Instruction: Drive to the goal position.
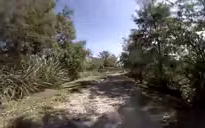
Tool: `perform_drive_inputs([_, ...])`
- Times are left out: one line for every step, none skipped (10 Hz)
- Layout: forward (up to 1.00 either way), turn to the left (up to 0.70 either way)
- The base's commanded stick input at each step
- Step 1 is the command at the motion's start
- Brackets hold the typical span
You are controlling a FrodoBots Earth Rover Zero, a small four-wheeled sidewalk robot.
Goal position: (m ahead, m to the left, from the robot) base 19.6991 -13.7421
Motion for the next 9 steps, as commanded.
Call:
perform_drive_inputs([0.7,0.0])
perform_drive_inputs([0.7,0.0])
perform_drive_inputs([0.7,0.0])
perform_drive_inputs([0.7,0.0])
perform_drive_inputs([0.7,0.0])
perform_drive_inputs([0.7,-0.07])
perform_drive_inputs([0.7,-0.23])
perform_drive_inputs([0.7,-0.11])
perform_drive_inputs([0.7,0.0])
